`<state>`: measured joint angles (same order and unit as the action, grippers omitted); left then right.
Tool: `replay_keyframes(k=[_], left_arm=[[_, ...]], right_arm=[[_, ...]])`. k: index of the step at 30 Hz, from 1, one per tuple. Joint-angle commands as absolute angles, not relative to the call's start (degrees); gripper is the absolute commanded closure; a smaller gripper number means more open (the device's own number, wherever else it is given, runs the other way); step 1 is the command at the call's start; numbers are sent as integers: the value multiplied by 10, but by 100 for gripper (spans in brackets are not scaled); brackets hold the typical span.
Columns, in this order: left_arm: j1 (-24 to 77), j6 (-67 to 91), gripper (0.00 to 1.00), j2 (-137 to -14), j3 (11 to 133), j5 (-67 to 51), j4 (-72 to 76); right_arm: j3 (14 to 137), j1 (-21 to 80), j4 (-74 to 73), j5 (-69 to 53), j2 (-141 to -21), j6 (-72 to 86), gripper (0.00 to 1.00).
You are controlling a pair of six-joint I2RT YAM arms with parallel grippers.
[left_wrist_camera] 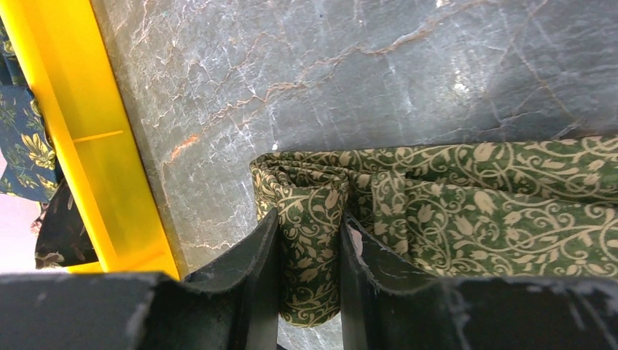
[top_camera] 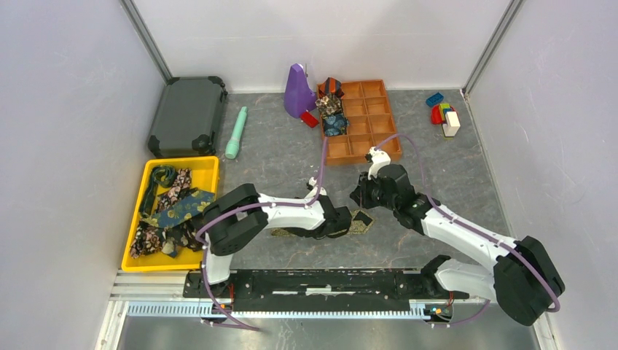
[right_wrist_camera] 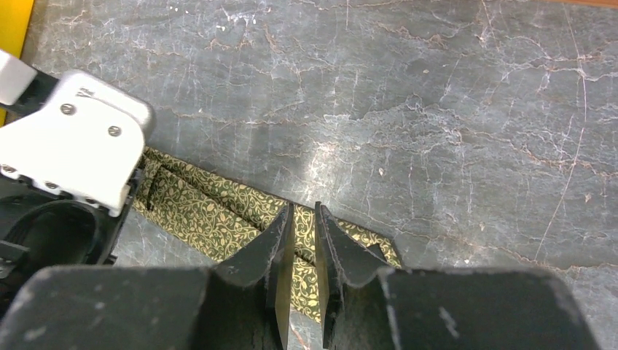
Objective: Roll the ties
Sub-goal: Roll the tie at the center of the board.
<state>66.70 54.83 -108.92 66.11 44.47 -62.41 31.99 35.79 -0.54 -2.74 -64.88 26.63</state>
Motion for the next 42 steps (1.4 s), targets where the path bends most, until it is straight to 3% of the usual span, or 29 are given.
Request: replay_keyframes(k=[1,14,30,42], left_arm=[[672,575,80,-1138,698,421,-611],[672,567,64,-1124,721,409,-632],[672,548,34,-1057,719,404,-639],[671,530,18,-945,682,380,-624]], right_arm=[[314,354,-15,-27,-633,258,78],[328,354,-31,-29,-626,260,77],[353,354,-39,-41,-628,276,77],[368,377,-7,-74,-653,310,67]])
